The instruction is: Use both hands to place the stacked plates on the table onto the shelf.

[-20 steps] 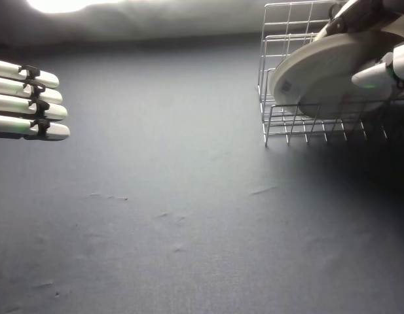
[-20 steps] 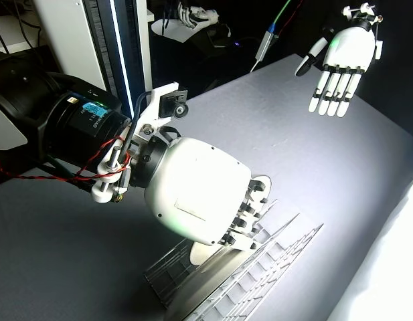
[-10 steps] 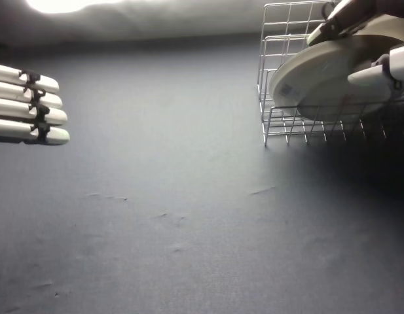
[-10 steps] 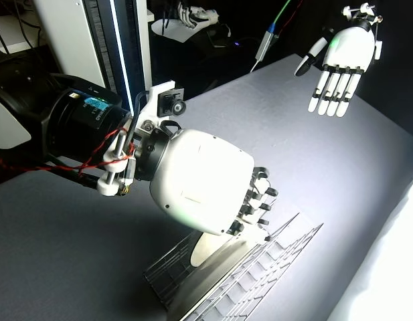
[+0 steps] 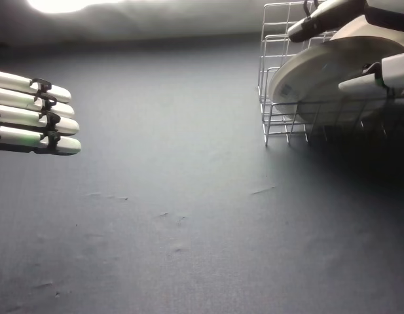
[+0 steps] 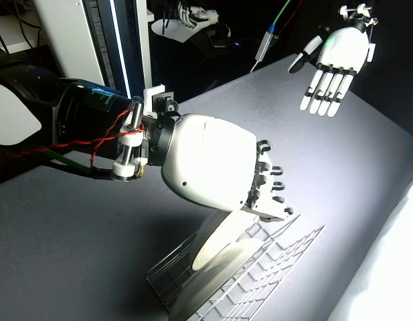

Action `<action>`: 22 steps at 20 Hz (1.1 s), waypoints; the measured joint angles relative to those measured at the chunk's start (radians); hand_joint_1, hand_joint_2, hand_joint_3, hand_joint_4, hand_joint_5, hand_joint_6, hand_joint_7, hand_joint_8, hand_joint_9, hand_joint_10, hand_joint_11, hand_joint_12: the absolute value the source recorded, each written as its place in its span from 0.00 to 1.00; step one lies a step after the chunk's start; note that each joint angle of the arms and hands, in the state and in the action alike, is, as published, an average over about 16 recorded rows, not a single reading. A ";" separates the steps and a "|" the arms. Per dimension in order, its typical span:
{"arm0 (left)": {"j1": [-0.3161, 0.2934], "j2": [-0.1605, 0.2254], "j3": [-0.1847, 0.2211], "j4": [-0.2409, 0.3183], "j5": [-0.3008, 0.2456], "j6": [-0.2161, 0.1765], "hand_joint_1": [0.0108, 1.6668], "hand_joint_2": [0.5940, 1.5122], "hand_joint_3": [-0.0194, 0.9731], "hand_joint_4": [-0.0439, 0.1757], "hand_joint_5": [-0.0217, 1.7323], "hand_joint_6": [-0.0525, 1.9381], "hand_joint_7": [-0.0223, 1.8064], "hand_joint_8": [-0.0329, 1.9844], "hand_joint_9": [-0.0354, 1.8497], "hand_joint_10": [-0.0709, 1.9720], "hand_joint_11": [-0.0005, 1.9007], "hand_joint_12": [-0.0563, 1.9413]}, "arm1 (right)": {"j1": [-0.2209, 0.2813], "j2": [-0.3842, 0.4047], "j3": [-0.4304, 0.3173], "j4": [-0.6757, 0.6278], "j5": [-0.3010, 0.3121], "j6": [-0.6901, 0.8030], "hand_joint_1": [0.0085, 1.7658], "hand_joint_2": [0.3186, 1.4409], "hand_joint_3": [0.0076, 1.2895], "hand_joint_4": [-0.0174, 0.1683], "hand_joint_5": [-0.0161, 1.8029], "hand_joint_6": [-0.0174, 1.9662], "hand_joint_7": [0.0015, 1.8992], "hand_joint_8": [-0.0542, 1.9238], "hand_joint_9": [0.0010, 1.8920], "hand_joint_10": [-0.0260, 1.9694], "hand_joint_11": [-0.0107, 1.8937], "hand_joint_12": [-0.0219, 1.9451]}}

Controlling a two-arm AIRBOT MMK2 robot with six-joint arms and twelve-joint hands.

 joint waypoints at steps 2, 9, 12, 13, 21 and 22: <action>0.000 0.000 -0.011 -0.005 -0.017 -0.034 0.00 0.55 0.04 0.21 0.02 0.02 0.02 0.02 0.03 0.04 0.01 0.03 | 0.005 -0.004 0.002 -0.045 0.020 -0.004 0.61 0.66 0.00 0.08 0.25 0.02 0.24 0.03 0.23 0.03 0.05 0.54; 0.001 0.000 -0.051 -0.020 -0.080 -0.159 0.00 0.55 0.04 0.21 0.02 0.02 0.02 0.02 0.03 0.04 0.01 0.03 | 0.014 -0.020 0.010 -0.251 0.151 -0.021 0.55 0.62 0.00 0.10 0.10 0.02 0.09 0.04 0.09 0.02 0.01 0.34; 0.001 0.000 -0.071 -0.026 -0.104 -0.203 0.00 0.55 0.04 0.20 0.02 0.02 0.02 0.02 0.03 0.04 0.01 0.03 | 0.010 -0.027 0.013 -0.356 0.237 -0.035 0.52 0.60 0.00 0.10 0.06 0.02 0.04 0.04 0.05 0.02 0.01 0.27; 0.001 0.000 -0.076 -0.028 -0.112 -0.213 0.00 0.56 0.04 0.20 0.03 0.02 0.02 0.02 0.03 0.04 0.01 0.03 | 0.007 -0.028 0.013 -0.387 0.268 -0.041 0.50 0.60 0.00 0.11 0.06 0.02 0.04 0.04 0.05 0.02 0.01 0.27; 0.001 0.000 -0.096 -0.034 -0.135 -0.240 0.00 0.62 0.04 0.19 0.10 0.09 0.11 0.09 0.10 0.11 0.05 0.14 | -0.020 -0.034 0.016 -0.533 0.439 -0.081 0.41 0.61 0.00 0.11 0.10 0.08 0.09 0.11 0.09 0.11 0.05 0.40; 0.001 0.000 -0.098 -0.034 -0.135 -0.240 0.00 0.63 0.04 0.19 0.11 0.09 0.12 0.09 0.11 0.12 0.05 0.15 | -0.023 -0.033 0.016 -0.545 0.454 -0.085 0.40 0.61 0.00 0.11 0.11 0.08 0.10 0.12 0.10 0.12 0.05 0.42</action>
